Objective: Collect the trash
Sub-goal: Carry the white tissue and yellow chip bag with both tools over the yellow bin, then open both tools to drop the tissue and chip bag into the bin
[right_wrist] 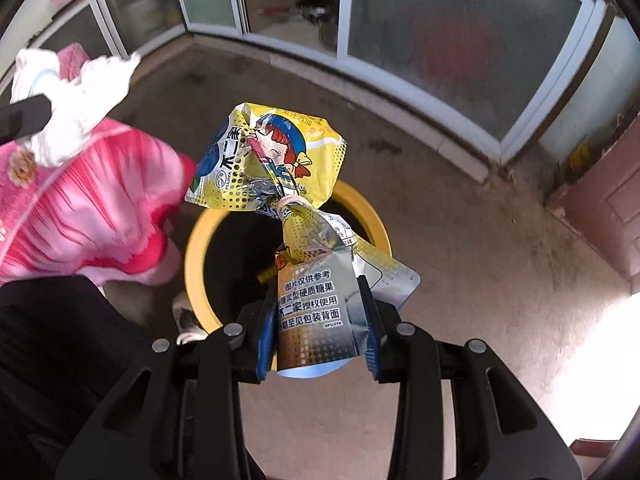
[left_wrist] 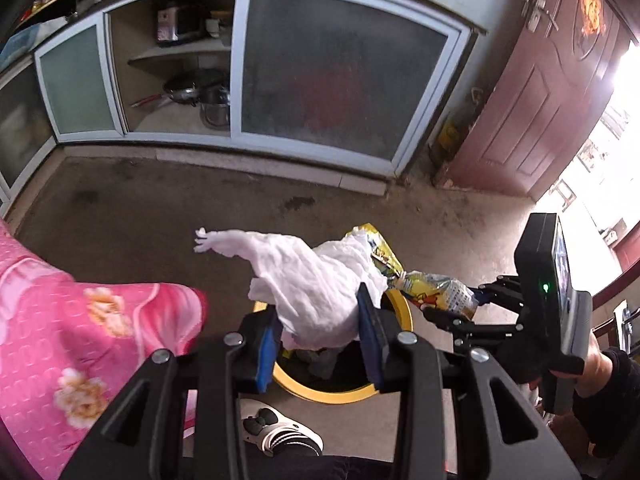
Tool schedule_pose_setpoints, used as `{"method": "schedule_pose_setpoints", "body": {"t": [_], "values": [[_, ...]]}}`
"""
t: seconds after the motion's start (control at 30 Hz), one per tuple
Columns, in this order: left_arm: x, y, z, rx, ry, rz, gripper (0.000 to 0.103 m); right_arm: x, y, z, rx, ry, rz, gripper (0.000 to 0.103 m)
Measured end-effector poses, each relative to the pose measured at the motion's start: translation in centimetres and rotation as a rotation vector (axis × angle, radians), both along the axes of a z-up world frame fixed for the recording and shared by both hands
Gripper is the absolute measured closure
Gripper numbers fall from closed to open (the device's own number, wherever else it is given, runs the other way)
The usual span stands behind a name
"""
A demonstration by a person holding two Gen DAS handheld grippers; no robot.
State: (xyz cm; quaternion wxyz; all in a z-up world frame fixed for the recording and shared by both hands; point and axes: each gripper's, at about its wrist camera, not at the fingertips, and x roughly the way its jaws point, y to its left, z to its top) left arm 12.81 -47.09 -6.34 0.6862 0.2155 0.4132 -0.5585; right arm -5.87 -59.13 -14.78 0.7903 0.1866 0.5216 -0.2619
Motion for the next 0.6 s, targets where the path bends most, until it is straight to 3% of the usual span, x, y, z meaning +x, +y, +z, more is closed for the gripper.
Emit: {"method": "schedule_pose_setpoints", "body": {"t": [0.13,0.23,0.27,0.43,0.6], "values": [[-0.3,-1.6,-1.6,0.024,0.012,-0.008,0.070,-0.1,-0.6,-1.4,0.025,0.032,-0.014,0.068],[-0.1,-2.2,-2.1,0.026,0.024,0.011,0.048,-0.4,-1.0,-2.1,0.036,0.052,-0.024,0.064],[0.2,-2.3,-2.2,0.019,0.027,0.027,0.036,-0.4,-1.2,-2.3,0.039,0.068,-0.027,0.060],[1.3,-1.8,-2.6,-0.006,0.100,0.058,0.016,-1.4,-1.6,-2.9,0.055,0.084,-0.059,0.043],[2.0,-0.7,-1.8,-0.039,0.131,0.101,0.015,-2.2,-1.8,-2.2,0.062,0.071,-0.092,0.043]]}}
